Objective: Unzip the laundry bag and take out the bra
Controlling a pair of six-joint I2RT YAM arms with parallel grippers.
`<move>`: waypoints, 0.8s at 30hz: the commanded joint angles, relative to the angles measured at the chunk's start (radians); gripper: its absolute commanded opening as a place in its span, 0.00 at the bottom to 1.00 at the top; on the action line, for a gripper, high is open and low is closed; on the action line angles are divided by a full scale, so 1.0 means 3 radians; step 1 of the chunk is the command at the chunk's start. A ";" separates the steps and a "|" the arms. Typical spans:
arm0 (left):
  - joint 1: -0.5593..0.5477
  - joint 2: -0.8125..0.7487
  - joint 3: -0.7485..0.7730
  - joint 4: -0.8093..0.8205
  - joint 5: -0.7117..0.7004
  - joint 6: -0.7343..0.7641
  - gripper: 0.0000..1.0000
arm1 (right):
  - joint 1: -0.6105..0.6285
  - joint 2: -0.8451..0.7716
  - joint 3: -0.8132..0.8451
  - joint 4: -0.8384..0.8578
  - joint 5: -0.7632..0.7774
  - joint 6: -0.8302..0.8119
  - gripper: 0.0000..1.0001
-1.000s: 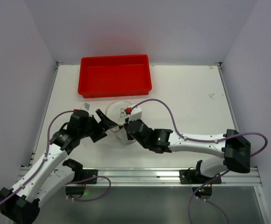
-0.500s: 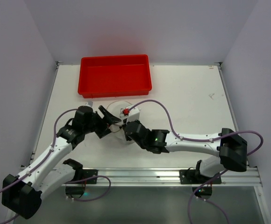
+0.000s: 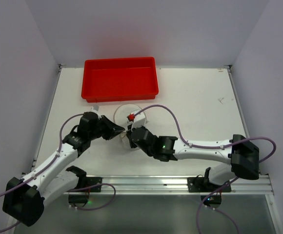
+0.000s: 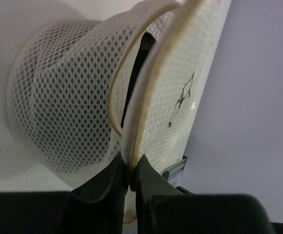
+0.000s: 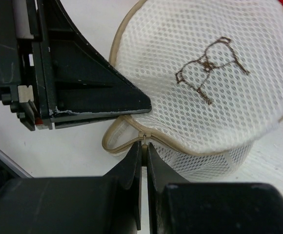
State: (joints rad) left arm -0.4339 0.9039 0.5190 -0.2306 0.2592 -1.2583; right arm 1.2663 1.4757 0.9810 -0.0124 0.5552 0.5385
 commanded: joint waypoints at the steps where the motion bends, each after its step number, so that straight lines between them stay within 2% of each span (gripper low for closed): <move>1: 0.0010 0.0085 0.0019 0.0319 0.0133 0.0078 0.12 | 0.0023 -0.0194 -0.0023 0.0154 -0.0010 0.0000 0.00; 2: 0.0010 0.0106 0.0029 0.0319 0.0138 0.0098 0.00 | 0.0028 -0.0235 -0.0038 0.0144 -0.0005 -0.0010 0.00; 9: 0.0010 0.0249 0.0182 0.0339 0.0337 0.0533 0.00 | 0.0008 -0.0485 -0.0263 0.0052 0.0041 -0.0215 0.00; 16: 0.0040 0.0188 0.0019 0.0656 0.0573 0.0493 0.00 | -0.0064 -0.0762 -0.0493 -0.0132 0.0056 -0.0245 0.00; 24: 0.0107 0.0137 0.0003 0.0702 0.0650 0.0456 0.00 | -0.0064 -0.1053 -0.0713 -0.0291 0.0046 -0.0276 0.00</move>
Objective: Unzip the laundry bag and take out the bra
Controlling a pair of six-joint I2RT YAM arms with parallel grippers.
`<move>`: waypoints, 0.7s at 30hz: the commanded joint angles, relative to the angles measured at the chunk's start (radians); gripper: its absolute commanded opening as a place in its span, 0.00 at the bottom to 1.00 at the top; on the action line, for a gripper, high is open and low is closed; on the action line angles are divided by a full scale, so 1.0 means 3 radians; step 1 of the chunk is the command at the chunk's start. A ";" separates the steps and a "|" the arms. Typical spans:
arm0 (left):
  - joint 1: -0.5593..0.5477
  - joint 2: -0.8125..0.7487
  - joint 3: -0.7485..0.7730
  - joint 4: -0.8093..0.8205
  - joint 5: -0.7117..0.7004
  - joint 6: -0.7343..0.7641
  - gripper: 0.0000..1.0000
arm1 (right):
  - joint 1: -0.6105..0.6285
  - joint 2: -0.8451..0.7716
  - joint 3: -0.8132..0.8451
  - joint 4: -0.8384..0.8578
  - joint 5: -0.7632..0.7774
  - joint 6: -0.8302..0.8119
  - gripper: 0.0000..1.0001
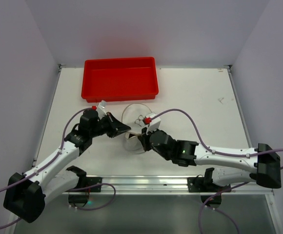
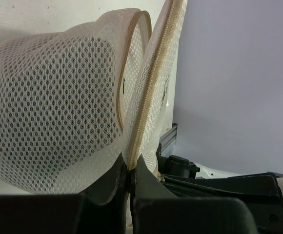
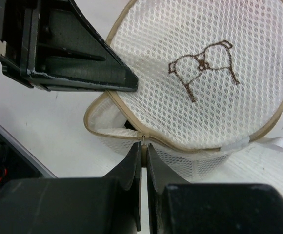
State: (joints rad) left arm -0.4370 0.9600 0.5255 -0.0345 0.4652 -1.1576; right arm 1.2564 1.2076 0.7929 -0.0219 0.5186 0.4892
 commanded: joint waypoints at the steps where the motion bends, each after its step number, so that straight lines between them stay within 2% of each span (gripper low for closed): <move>1: 0.0117 -0.0050 -0.0013 0.0044 -0.0042 0.0116 0.00 | -0.0026 -0.0180 -0.0091 -0.0290 0.0163 -0.0122 0.00; 13: 0.0158 -0.0142 0.0094 -0.0248 -0.0196 0.0264 0.00 | -0.0169 -0.0451 -0.0296 -0.0382 0.0224 -0.0214 0.00; 21: 0.0158 -0.0336 0.0023 -0.0227 -0.0267 0.0290 0.00 | -0.0276 -0.0267 -0.0179 -0.0229 0.0296 -0.0424 0.00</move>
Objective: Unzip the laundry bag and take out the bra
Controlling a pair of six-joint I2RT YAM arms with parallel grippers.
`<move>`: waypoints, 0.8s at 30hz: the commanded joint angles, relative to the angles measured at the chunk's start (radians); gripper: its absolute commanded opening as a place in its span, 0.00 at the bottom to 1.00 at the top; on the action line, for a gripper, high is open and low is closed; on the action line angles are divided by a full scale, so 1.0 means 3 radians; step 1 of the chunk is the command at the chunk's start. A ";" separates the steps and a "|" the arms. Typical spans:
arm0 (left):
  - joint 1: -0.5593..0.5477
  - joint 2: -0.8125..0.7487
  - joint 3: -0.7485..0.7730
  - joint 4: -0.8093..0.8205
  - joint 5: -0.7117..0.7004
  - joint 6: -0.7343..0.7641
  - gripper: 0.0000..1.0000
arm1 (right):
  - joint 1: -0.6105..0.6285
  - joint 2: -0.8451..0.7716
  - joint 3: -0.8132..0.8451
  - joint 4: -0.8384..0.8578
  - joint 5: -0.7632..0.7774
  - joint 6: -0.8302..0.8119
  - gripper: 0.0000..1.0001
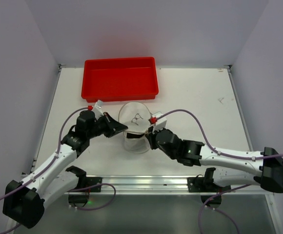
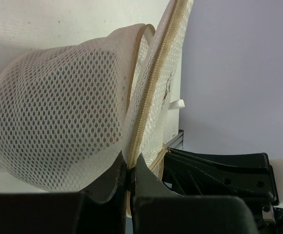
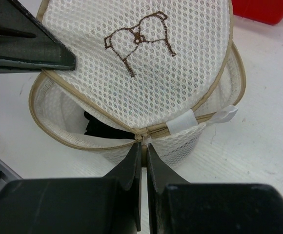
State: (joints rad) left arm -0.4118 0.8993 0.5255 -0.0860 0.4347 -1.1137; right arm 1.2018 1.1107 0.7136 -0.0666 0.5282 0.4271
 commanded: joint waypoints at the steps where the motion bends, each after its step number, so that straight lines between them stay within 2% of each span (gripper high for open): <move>1: 0.0074 -0.0155 0.0013 -0.0076 -0.0196 0.0153 0.00 | -0.0110 0.0127 0.0106 -0.0065 0.0264 -0.0232 0.00; 5: 0.0074 -0.0282 -0.0033 -0.0112 -0.0212 0.0271 0.00 | -0.0146 0.0276 0.0188 0.0140 0.0127 -0.0421 0.00; 11: 0.0079 -0.0783 -0.0233 -0.0301 -0.0457 0.0343 0.00 | -0.0212 0.0582 0.0377 0.0682 -0.0349 -0.1218 0.00; 12: 0.0079 -0.0905 -0.0273 -0.0296 -0.0457 0.0333 0.04 | -0.0237 0.0633 0.0413 0.0712 -0.0456 -0.1361 0.00; 13: 0.0074 -0.0962 -0.0375 -0.0276 -0.0437 0.0333 0.20 | -0.0253 0.0690 0.0449 0.0713 -0.0487 -0.1393 0.00; 14: 0.0074 -0.1039 -0.0422 -0.0210 -0.0406 0.0338 0.31 | -0.0278 0.0791 0.0495 0.0723 -0.0497 -0.1540 0.00; 15: 0.0074 -0.1075 -0.0508 -0.0164 -0.0365 0.0343 0.58 | -0.0299 0.0838 0.0505 0.0728 -0.0528 -0.1566 0.01; 16: 0.0079 -0.1100 -0.0539 -0.0102 -0.0314 0.0368 0.66 | -0.0334 0.0879 0.0510 0.0708 -0.0599 -0.1577 0.01; 18: 0.0074 -0.1121 -0.0504 -0.0127 -0.0334 0.0445 0.75 | -0.0457 0.0940 0.0521 0.0641 -0.0915 -0.1567 0.01; 24: 0.0079 -0.0861 -0.0162 -0.0608 -0.0825 0.0813 0.84 | -0.0468 0.0844 0.0388 0.0784 -0.1060 -0.1653 0.01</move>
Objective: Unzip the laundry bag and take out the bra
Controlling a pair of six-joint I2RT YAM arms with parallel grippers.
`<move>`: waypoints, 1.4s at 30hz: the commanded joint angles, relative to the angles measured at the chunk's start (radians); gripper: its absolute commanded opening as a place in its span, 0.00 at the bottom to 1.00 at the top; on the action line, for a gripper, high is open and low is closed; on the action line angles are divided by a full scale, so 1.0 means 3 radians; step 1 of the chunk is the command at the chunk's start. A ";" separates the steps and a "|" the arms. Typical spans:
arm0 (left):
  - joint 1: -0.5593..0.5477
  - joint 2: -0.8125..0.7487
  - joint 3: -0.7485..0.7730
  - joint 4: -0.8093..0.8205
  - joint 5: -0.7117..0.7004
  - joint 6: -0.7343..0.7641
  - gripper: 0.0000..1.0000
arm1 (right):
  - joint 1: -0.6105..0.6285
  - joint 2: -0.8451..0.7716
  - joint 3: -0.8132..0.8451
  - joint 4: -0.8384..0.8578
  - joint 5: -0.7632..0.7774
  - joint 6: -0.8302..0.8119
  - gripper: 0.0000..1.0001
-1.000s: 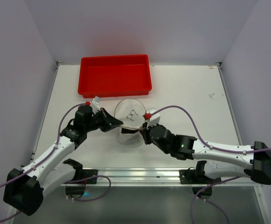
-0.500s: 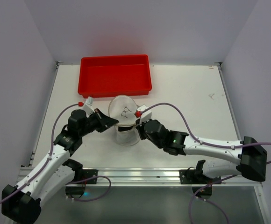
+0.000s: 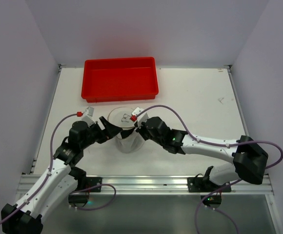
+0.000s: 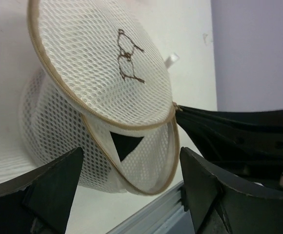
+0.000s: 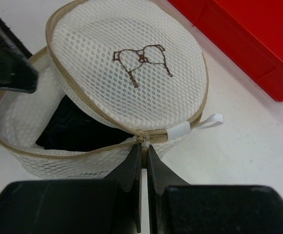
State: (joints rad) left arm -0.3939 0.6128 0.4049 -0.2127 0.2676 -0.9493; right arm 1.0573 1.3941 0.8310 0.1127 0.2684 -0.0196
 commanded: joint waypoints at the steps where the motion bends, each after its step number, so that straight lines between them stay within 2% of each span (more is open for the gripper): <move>1: 0.0014 0.0135 0.0256 -0.0221 -0.0324 0.0275 0.84 | 0.0009 -0.0096 0.0001 0.0161 -0.0189 -0.0165 0.02; 9: 0.0019 0.0335 0.0251 -0.0135 -0.0621 0.0311 0.84 | 0.0009 -0.0157 -0.0096 0.0141 -0.0148 -0.0205 0.02; 16: 0.0019 0.0437 0.0624 -0.0303 -0.1040 0.0444 0.84 | 0.0009 -0.0285 -0.0142 0.0105 -0.0179 -0.0349 0.03; 22: 0.0019 0.0677 0.0787 -0.0145 -0.0815 0.0551 0.79 | 0.0009 -0.0260 -0.0162 0.0166 -0.0225 -0.0338 0.04; 28: 0.0024 0.0887 0.0854 -0.0303 -0.0877 0.0587 0.78 | 0.0009 -0.0306 -0.0203 0.0192 -0.0255 -0.0303 0.04; 34: 0.0024 0.0877 0.0772 -0.0207 -0.0872 0.0572 0.76 | 0.0009 -0.0347 -0.0193 0.0166 -0.0261 -0.0277 0.04; 37: 0.0024 0.0933 0.0772 -0.0181 -0.0861 0.0567 0.73 | 0.0009 -0.0347 -0.0198 0.0161 -0.0266 -0.0267 0.04; 42: 0.0024 0.0999 0.0757 -0.0028 -0.0775 0.0546 0.57 | 0.0009 -0.0316 -0.0193 0.0166 -0.0266 -0.0257 0.04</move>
State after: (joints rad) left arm -0.3931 0.9039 0.6243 -0.2916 0.0235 -0.7994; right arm 1.0599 1.3258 0.7773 0.1295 0.2054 -0.0978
